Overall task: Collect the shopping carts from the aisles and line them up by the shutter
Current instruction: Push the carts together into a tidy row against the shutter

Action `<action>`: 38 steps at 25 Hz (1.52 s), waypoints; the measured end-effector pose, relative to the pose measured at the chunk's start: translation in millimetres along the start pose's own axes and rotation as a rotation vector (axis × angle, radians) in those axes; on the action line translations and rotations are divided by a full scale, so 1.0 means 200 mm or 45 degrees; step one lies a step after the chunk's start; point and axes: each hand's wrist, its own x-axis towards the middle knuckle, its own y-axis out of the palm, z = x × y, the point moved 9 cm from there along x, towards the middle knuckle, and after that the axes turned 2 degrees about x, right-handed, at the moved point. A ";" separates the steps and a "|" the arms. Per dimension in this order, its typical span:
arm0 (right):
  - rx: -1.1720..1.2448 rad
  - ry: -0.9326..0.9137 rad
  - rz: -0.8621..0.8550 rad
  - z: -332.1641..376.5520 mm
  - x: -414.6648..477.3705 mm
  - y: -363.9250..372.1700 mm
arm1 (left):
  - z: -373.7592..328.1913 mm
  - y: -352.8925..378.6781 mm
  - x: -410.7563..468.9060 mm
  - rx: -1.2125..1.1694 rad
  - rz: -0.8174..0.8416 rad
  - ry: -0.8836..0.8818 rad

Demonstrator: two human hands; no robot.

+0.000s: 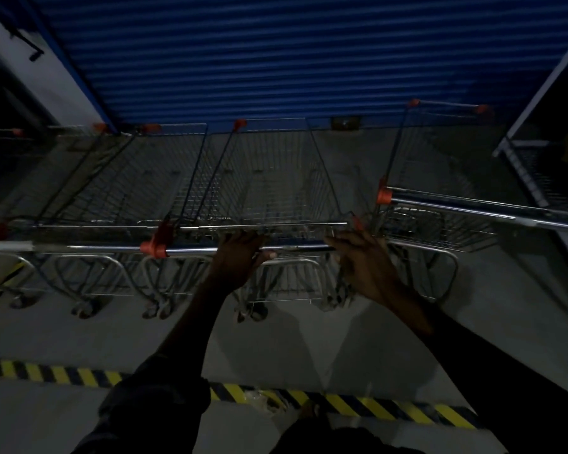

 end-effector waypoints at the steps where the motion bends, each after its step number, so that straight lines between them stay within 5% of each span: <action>1: 0.002 0.004 0.026 -0.01 0.00 0.01 | 0.00 -0.01 0.00 0.004 -0.030 0.016; 14: 0.009 0.004 0.159 -0.12 0.02 0.06 | 0.03 0.04 0.04 -0.103 0.032 -0.024; 20: -0.063 0.168 -0.115 -0.56 -0.03 -0.31 | -0.25 -0.04 0.17 -0.221 -0.050 -0.349; 23: -0.287 0.307 -0.126 -0.89 -0.06 -0.44 | -0.67 -0.06 0.36 -0.194 -0.161 -0.183; 29: -0.449 0.358 0.280 -1.30 -0.14 -0.41 | -1.35 0.08 0.64 -0.162 -0.063 0.048; 38: -0.261 0.415 -0.015 -1.37 -0.38 -0.59 | -1.64 0.25 0.80 -0.059 0.116 0.220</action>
